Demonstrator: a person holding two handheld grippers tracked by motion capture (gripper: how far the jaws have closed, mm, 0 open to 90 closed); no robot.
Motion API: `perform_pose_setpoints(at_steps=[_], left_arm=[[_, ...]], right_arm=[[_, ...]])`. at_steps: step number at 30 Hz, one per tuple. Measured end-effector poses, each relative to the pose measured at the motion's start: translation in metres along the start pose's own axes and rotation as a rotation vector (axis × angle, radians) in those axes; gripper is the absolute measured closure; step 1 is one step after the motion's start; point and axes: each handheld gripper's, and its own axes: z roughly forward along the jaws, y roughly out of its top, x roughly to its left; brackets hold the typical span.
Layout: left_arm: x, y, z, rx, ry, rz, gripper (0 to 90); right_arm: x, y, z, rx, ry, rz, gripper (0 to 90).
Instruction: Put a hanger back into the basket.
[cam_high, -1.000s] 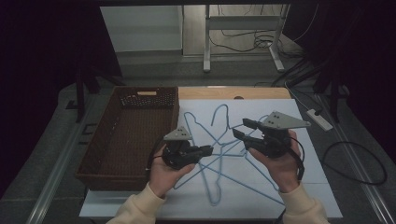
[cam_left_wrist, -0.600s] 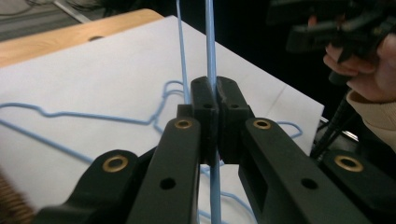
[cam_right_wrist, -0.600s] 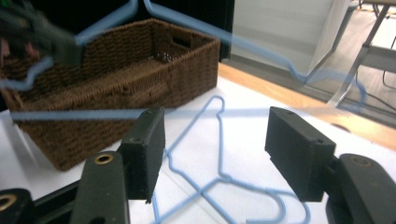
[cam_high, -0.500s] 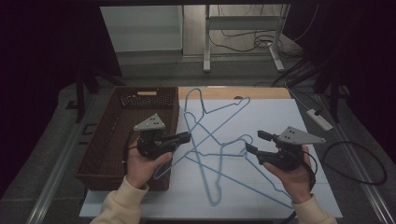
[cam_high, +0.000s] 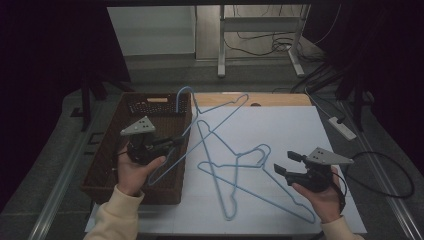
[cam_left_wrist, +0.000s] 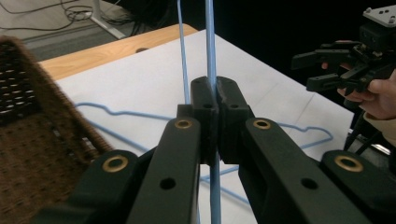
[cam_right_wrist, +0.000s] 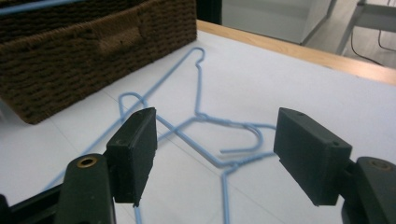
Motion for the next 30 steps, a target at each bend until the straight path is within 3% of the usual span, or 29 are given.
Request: perform_pose_setpoints(at_steps=[4, 7, 12, 18, 30], left_arm=[[0.012, -0.002, -0.008, -0.009, 0.023, 0.0, 87.5], [0.027, -0.006, -0.022, -0.03, 0.051, -0.021, 87.5], [0.044, -0.014, -0.036, -0.015, 0.102, -0.009, 87.5], [0.065, -0.025, -0.054, -0.012, 0.146, -0.037, 87.5], [0.086, -0.039, -0.081, -0.009, 0.193, -0.033, 87.5]], right_arm=[[-0.006, -0.007, -0.001, 0.015, -0.016, 0.012, 30.7], [-0.01, -0.012, -0.001, 0.019, -0.021, 0.028, 30.5], [-0.012, -0.015, -0.003, 0.026, -0.024, 0.021, 30.8], [-0.016, -0.022, -0.001, 0.053, -0.044, 0.02, 30.7], [-0.018, -0.028, 0.003, 0.099, -0.045, 0.023, 30.1]])
